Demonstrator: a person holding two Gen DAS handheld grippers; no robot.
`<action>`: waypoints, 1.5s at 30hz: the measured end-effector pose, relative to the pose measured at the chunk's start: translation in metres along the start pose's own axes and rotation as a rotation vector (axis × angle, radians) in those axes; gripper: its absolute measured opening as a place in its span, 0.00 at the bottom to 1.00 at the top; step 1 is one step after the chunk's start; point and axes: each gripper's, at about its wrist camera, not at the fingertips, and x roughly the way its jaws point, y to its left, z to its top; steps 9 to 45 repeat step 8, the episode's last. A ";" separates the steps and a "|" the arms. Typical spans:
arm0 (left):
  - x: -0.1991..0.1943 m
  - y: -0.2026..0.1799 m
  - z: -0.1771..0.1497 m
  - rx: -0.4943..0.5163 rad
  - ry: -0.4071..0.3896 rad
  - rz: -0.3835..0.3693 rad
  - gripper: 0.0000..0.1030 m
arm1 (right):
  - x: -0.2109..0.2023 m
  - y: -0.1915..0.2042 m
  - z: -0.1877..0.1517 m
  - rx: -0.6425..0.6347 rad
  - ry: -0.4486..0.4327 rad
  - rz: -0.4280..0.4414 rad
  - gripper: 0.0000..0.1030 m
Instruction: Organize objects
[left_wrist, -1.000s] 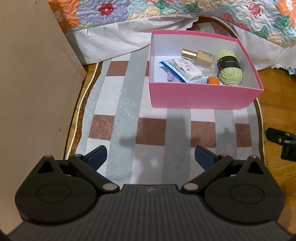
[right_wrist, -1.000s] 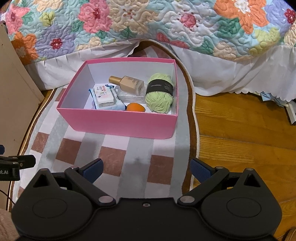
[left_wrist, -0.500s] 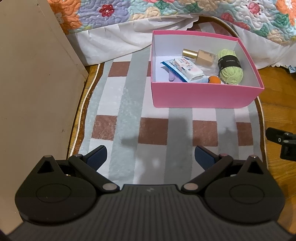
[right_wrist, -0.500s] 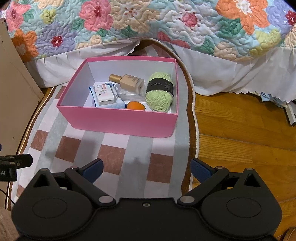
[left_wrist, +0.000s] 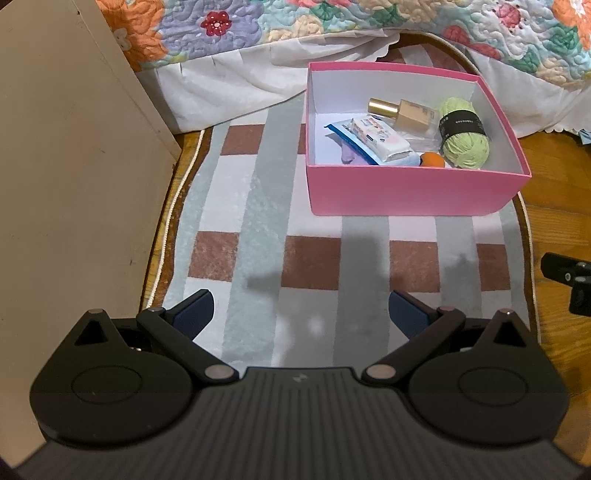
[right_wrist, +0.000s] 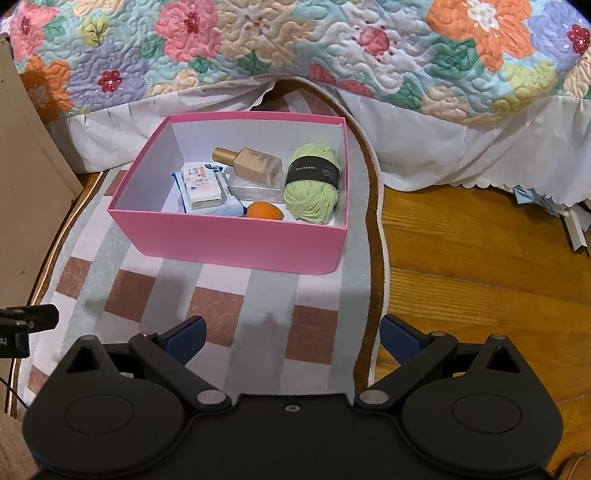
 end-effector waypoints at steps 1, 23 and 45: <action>0.000 0.000 0.000 -0.001 0.000 0.001 1.00 | 0.000 0.000 0.000 0.000 0.001 -0.001 0.99; 0.000 0.002 0.001 0.002 0.003 -0.004 1.00 | 0.000 0.000 0.000 -0.006 0.001 -0.003 0.99; 0.000 0.002 0.001 0.002 0.003 -0.004 1.00 | 0.000 0.000 0.000 -0.006 0.001 -0.003 0.99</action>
